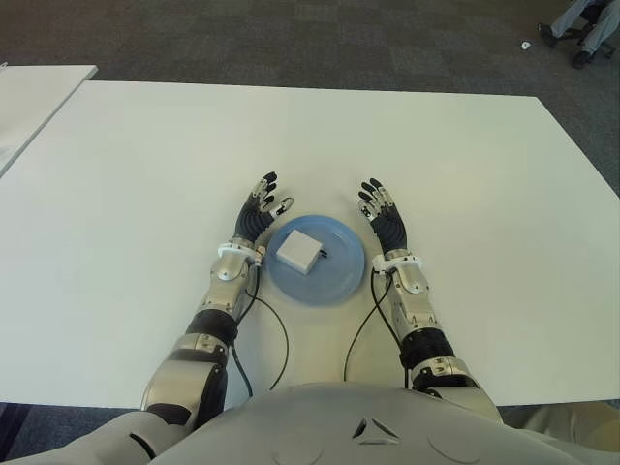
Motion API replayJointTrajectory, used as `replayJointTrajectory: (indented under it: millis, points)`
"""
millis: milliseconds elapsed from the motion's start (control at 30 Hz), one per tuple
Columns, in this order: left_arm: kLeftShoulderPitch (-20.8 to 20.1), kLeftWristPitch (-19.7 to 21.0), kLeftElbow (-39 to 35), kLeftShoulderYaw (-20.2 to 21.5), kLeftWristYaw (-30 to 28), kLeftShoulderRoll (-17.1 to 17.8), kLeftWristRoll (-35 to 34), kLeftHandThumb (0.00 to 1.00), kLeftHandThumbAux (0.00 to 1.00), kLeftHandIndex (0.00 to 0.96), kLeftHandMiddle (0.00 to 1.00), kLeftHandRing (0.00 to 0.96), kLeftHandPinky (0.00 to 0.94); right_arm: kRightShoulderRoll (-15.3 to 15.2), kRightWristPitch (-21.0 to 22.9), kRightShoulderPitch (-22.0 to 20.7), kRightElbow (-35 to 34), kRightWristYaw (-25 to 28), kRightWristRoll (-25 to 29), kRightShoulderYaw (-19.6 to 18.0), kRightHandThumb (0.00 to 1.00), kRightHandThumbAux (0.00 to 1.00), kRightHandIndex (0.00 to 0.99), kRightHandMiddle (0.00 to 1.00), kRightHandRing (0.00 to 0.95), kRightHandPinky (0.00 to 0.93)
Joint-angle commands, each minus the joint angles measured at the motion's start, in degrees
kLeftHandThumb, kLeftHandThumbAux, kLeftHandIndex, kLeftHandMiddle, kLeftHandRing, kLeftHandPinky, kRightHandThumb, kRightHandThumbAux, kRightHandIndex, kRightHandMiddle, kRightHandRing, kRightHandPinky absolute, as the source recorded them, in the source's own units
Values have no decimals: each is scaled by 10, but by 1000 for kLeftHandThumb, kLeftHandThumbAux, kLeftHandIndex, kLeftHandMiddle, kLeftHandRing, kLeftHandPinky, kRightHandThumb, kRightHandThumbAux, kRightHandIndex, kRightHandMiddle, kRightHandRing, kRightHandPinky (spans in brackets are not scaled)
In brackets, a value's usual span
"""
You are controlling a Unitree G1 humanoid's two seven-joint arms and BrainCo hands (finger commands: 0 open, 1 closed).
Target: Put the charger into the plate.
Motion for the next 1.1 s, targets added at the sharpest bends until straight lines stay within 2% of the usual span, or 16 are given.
replayJointTrajectory:
  millis: [33,533,933,1100]
  points:
    - [29,19,-13,-18,13,-2,23,0,579,0,2,0,0,-6,15,13,-1,7,9,-7,0,646,38,130,99,79]
    - [54,16,-59,-18,44,4,31,0,557,0,19,1,0,-10,17,21,-3,18,15,-18,0,656,43,119,91,82]
    - [67,4,-65,-5,75,-5,24,0,567,0,31,14,5,-12,14,19,-1,28,15,-21,0,655,31,93,64,48]
    - [71,-4,-65,5,110,-16,23,0,577,0,30,16,11,-10,13,19,-1,27,14,-22,0,661,15,63,35,22]
